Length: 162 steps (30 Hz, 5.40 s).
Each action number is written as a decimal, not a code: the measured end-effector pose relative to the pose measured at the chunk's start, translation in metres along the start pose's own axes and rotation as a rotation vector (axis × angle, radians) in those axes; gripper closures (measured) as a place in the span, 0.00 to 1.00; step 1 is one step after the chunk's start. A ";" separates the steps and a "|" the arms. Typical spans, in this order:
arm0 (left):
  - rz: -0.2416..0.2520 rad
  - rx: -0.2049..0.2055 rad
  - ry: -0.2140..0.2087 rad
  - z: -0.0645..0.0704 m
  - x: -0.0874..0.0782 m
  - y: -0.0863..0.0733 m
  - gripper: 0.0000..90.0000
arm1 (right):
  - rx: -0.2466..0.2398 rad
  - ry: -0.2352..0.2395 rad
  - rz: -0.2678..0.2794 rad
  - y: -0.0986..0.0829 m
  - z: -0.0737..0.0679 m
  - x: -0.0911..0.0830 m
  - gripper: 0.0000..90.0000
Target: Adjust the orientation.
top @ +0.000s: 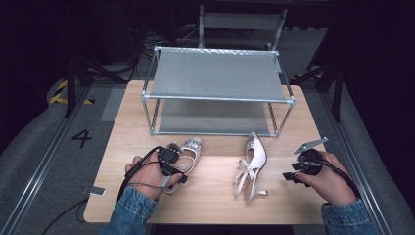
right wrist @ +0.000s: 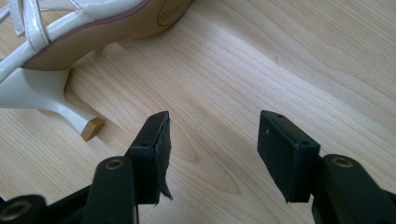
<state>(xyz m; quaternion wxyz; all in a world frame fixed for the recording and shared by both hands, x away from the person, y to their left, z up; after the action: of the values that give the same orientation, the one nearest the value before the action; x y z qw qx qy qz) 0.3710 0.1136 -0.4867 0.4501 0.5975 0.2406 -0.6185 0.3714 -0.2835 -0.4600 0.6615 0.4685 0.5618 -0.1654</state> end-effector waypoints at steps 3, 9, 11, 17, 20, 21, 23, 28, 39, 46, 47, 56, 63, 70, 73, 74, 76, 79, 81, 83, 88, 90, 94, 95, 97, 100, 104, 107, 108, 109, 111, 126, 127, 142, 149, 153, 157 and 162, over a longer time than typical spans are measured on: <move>-0.007 0.007 -0.014 -0.002 -0.001 0.001 0.36 | 0.000 0.001 0.001 0.000 -0.001 0.000 0.50; 0.030 -0.022 0.001 -0.001 -0.004 0.004 0.41 | 0.005 -0.001 0.008 0.000 0.000 -0.001 0.50; 0.040 -0.015 0.001 0.001 -0.006 0.006 0.42 | 0.010 -0.002 0.009 0.000 0.001 -0.001 0.50; 0.133 -0.035 -0.023 0.009 -0.024 0.020 0.43 | 0.019 -0.005 0.005 -0.004 0.003 0.000 0.50; 0.173 -0.047 -0.022 0.010 -0.028 0.032 0.43 | 0.028 -0.009 0.005 -0.007 0.003 -0.001 0.50; 0.178 -0.049 -0.020 0.010 -0.029 0.035 0.43 | 0.029 -0.012 0.007 -0.008 0.004 -0.002 0.50; 0.174 -0.053 -0.017 0.011 -0.029 0.043 0.43 | 0.035 -0.014 0.010 -0.010 0.004 -0.005 0.50; 0.187 -0.060 0.000 0.008 -0.026 0.067 0.43 | 0.058 -0.028 0.021 -0.020 0.006 -0.012 0.50; 0.246 -0.138 0.038 -0.003 -0.010 0.117 0.42 | 0.095 -0.036 0.020 -0.034 0.008 -0.017 0.51; 0.259 -0.220 0.019 -0.009 0.009 0.136 0.42 | 0.113 -0.037 0.016 -0.041 0.009 -0.019 0.51; 0.256 -0.223 0.022 -0.010 0.010 0.138 0.42 | 0.112 -0.036 0.013 -0.042 0.009 -0.019 0.51; 0.262 -0.193 0.077 -0.019 0.033 0.143 0.36 | 0.111 -0.035 0.012 -0.043 0.010 -0.018 0.50; 0.291 -0.110 0.130 -0.014 0.031 0.139 0.33 | 0.102 -0.031 0.014 -0.040 0.008 -0.016 0.47; 0.345 -0.075 0.142 -0.017 0.010 0.136 0.30 | 0.083 -0.026 0.017 -0.035 0.006 -0.012 0.47; 0.383 -0.070 0.144 -0.016 -0.005 0.131 0.34 | 0.070 -0.026 0.012 -0.032 0.006 -0.011 0.47; 0.384 -0.063 0.138 -0.014 -0.009 0.128 0.35 | 0.068 -0.029 0.017 -0.031 0.006 -0.010 0.46; 0.412 -0.039 0.138 -0.011 -0.019 0.122 0.34 | 0.065 -0.027 0.016 -0.029 0.005 -0.009 0.46; 0.446 -0.021 0.127 -0.003 -0.034 0.107 0.37 | 0.054 -0.021 0.012 -0.026 0.004 -0.007 0.46; 0.422 0.005 0.123 0.001 -0.040 0.093 0.38 | 0.046 -0.020 0.012 -0.023 0.003 -0.006 0.46; 0.428 0.012 0.114 0.003 -0.044 0.083 0.38 | 0.043 -0.018 0.013 -0.021 0.002 -0.005 0.46; 0.414 0.030 -0.003 0.008 -0.043 0.059 0.36 | 0.027 -0.016 0.005 -0.017 -0.001 -0.002 0.46; 0.411 0.030 -0.019 0.005 -0.034 0.054 0.36 | 0.021 -0.011 0.009 -0.013 -0.003 -0.002 0.46; 0.390 0.114 -0.028 0.002 -0.018 0.048 0.27 | 0.017 -0.007 0.017 -0.011 -0.004 -0.001 0.46; 0.391 0.120 -0.047 0.003 -0.014 0.047 0.24 | 0.018 -0.007 0.016 -0.011 -0.004 -0.001 0.46; 0.399 0.114 -0.058 0.003 -0.008 0.049 0.22 | 0.015 -0.008 0.014 -0.011 -0.003 0.000 0.46; 0.388 0.131 -0.045 0.002 -0.001 0.050 0.26 | 0.016 -0.008 0.015 -0.010 -0.003 0.000 0.46; 0.387 0.132 -0.046 0.002 0.008 0.053 0.41 | 0.018 -0.009 0.014 -0.011 -0.003 0.000 0.46; 0.381 0.137 -0.006 -0.001 0.014 0.056 0.53 | 0.020 -0.003 0.014 -0.011 -0.004 0.000 0.46; 0.367 0.129 0.000 -0.001 0.016 0.056 0.58 | 0.021 -0.004 0.013 -0.012 -0.004 0.000 0.46; 0.387 0.135 -0.001 -0.002 0.018 0.060 0.60 | 0.017 -0.008 0.010 -0.012 -0.003 0.001 0.46; 0.418 0.142 0.003 -0.002 0.021 0.064 0.58 | 0.021 -0.003 0.008 -0.013 -0.003 0.001 0.46; 0.486 0.159 0.054 -0.008 0.027 0.079 0.85 | 0.037 -0.009 0.003 -0.023 0.000 0.000 0.46; 0.485 0.160 0.055 -0.007 0.025 0.080 0.86 | 0.038 -0.011 0.004 -0.024 0.000 -0.001 0.45; 0.520 0.171 0.021 0.012 0.024 0.113 0.88 | 0.062 -0.025 0.008 -0.034 0.002 -0.006 0.45; 0.562 0.150 0.028 0.005 0.022 0.136 0.88 | 0.089 -0.038 0.009 -0.044 0.006 -0.010 0.45; 0.571 0.133 0.028 -0.001 0.025 0.146 0.88 | 0.105 -0.043 0.005 -0.050 0.005 -0.011 0.45; 0.578 0.108 0.028 -0.011 0.032 0.156 0.88 | 0.109 -0.050 0.007 -0.054 0.005 -0.012 0.45; 0.575 0.111 0.031 -0.019 0.042 0.168 0.88 | 0.115 -0.056 0.004 -0.059 0.005 -0.013 0.45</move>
<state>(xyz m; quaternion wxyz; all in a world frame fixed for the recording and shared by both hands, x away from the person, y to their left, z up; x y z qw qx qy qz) 0.5273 0.0379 -0.4895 0.5699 0.6741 0.0341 -0.4686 0.3262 -0.3221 -0.4741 0.6493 0.5019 0.5317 -0.2093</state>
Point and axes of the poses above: each handheld gripper's, and its own axes: x roughly forward along the jaws, y roughly out of its top, z roughly to its right, the point moved 6 cm from there along x, roughly forward along the jaws, and after that the axes turned 3 degrees about x, right-handed, at the moved point
